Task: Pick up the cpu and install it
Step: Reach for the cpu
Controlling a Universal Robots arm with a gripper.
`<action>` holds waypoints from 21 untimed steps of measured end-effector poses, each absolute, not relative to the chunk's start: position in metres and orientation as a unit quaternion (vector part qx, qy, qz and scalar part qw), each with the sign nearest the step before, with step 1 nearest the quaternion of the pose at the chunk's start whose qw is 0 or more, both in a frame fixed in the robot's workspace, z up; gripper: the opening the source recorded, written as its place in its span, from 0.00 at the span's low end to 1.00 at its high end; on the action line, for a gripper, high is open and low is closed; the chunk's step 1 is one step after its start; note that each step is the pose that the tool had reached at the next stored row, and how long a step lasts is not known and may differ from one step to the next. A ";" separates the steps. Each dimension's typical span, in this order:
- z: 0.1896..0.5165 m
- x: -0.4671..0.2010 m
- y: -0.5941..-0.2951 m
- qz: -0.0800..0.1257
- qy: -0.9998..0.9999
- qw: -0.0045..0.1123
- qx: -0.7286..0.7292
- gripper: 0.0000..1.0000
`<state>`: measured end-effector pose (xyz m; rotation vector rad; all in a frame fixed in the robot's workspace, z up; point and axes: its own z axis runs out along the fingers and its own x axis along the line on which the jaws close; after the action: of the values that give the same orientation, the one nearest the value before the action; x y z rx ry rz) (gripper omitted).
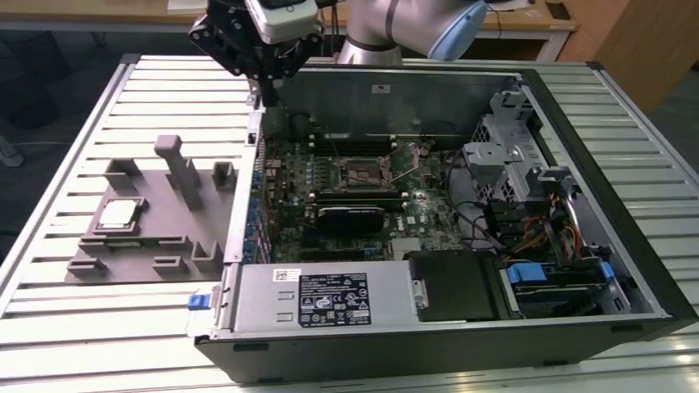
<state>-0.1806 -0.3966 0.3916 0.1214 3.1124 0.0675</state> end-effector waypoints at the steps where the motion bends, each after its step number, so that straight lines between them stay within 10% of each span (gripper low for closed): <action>1: 0.392 -0.183 -0.397 0.022 0.999 0.013 0.039 0.11; 21: 0.391 -0.226 -0.397 0.022 0.999 0.014 0.039 0.11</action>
<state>-0.2261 -0.3966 0.3910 0.1213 3.1107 0.0677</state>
